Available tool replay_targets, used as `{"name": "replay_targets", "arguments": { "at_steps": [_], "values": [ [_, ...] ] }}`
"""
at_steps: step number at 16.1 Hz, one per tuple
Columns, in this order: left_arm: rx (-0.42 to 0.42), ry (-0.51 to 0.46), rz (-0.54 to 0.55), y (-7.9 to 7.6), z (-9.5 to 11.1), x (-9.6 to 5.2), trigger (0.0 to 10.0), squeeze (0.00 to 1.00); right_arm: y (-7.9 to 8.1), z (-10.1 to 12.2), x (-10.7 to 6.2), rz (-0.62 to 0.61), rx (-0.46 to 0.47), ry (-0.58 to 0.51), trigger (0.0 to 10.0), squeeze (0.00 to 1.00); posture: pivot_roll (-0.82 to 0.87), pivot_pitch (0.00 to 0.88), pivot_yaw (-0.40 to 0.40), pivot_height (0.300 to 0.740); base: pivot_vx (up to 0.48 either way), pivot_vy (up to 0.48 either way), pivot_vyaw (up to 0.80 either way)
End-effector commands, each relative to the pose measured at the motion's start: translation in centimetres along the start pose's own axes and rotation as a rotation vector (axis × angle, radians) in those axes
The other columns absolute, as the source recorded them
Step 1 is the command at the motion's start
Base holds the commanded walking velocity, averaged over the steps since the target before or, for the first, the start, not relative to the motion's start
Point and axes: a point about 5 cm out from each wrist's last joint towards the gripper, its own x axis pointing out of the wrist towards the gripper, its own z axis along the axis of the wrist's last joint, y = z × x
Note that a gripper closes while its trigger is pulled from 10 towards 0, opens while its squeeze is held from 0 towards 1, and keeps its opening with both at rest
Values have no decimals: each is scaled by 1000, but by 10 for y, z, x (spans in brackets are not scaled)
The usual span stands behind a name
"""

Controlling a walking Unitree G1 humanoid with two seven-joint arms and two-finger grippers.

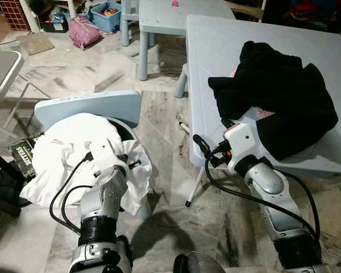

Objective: Hang hanger

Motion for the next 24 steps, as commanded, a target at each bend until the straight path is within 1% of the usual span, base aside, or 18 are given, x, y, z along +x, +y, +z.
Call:
{"name": "replay_targets", "arguments": {
  "at_steps": [1, 5, 9, 10, 11, 13, 14, 15, 16, 18, 19, 21, 22, 24],
  "values": [
    [-12, 40, 19, 0, -8, -1, 10000, 0, -1, 0, 1, -4, -6, 0, 10000, 0, -103, 103, -100, 740, 0, 0, 0],
    [24, 56, 18, 0, -11, -2, 10000, 0, 0, -1, 2, -4, -7, -2, 10000, 0, -102, 101, -99, 740, 0, 0, 0],
    [70, 63, 13, 4, -12, -4, 10000, 0, 0, -1, 2, -6, -7, -4, 10000, 0, -97, 97, -96, 740, 0, 0, 0],
    [155, -5, -22, 8, -6, -9, 10000, 0, 0, -2, 3, -11, 1, -3, 10000, 0, -88, 89, -90, 740, 0, 0, 0],
    [185, -41, -51, 9, -2, -13, 10000, 0, 1, -3, 3, -19, 9, -1, 10000, 0, -78, 84, -84, 740, 0, 0, 0],
    [247, -60, -58, 15, -1, -19, 10000, 0, 1, -4, 4, -37, 18, -8, 10000, 0, -65, 75, -79, 740, 0, 0, 0],
    [262, -76, -71, 17, 0, -22, 10000, 0, 1, -5, 4, -50, 28, -10, 10000, 0, -53, 63, -75, 740, 0, 0, 0],
    [315, -121, -97, 22, 4, -30, 10000, 0, 2, -8, 3, -82, 60, -14, 10000, 0, -37, 43, -61, 740, 0, 0, 0],
    [366, -175, -115, 23, 9, -36, 10000, 0, 3, -10, 1, -113, 87, -16, 10000, 0, -32, 33, -52, 740, 0, 0, 0],
    [461, -292, -169, 18, 20, -47, 10000, 0, 2, -14, -2, -179, 139, -21, 10000, 0, -21, 10, -27, 740, 0, 0, 0],
    [523, -357, -173, 15, 26, -51, 10000, 0, 2, -17, -3, -216, 162, -22, 10000, 0, -14, 0, -14, 740, 0, 0, 0],
    [570, -405, -195, 12, 31, -55, 10000, 0, 1, -19, -6, -260, 204, -27, 10000, 0, -3, 0, -3, 740, 0, 0, 0],
    [631, -442, -204, 10, 34, -56, 10000, 0, -1, -21, -7, -289, 219, -31, 10000, 0, 4, 0, 4, 740, 0, 0, 0],
    [630, -480, -216, 6, 38, -60, 10000, 0, -8, -23, -10, -338, 242, -33, 10000, 0, 14, 0, 9, 740, 0, 0, 0]
  ]
}}
